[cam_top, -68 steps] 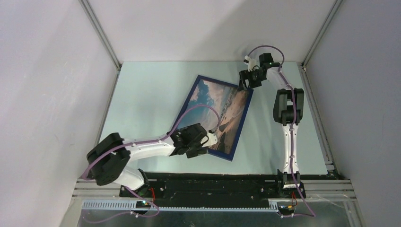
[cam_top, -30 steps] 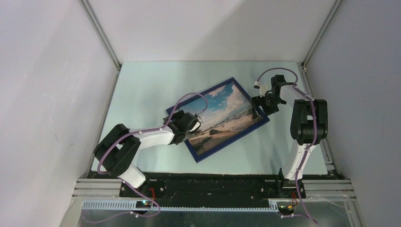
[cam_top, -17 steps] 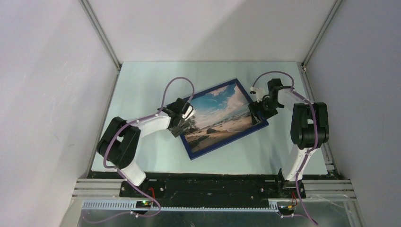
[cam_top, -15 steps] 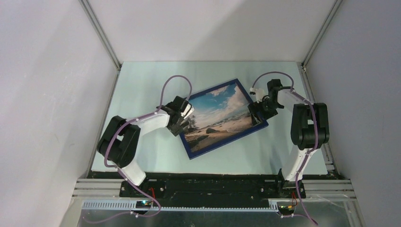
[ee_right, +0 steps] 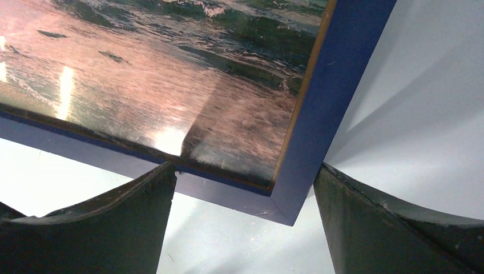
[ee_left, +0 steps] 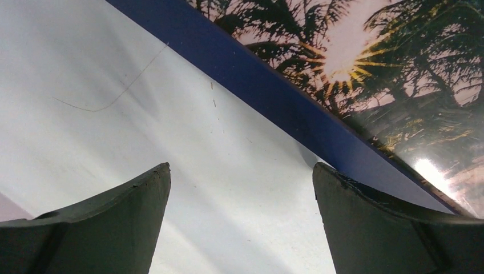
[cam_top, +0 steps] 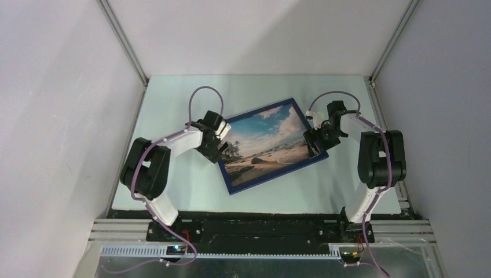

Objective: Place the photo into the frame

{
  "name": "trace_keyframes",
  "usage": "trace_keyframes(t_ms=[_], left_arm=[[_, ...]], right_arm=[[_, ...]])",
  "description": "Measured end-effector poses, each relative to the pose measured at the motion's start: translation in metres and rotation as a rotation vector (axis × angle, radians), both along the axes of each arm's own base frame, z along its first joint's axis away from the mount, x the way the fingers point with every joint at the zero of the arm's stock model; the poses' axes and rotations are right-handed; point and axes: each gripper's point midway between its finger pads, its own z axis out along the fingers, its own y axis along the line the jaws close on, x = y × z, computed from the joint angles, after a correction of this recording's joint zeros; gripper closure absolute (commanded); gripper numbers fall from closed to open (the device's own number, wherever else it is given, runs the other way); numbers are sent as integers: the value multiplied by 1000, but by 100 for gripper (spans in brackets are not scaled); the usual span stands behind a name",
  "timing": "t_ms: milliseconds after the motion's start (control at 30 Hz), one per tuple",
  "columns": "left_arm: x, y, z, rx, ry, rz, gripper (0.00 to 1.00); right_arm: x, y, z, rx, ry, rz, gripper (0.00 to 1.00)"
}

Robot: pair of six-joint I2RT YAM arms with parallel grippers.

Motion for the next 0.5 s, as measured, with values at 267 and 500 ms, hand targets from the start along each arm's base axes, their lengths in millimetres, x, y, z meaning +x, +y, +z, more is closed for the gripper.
trace_keyframes(t_ms=[267,500], left_arm=[[-5,3,-6,-141,77,105,0],[1,6,-5,-278,114,225,0]], right_arm=[[-10,0,2,3,22,-41,5],[-6,-2,9,44,55,-187,4]])
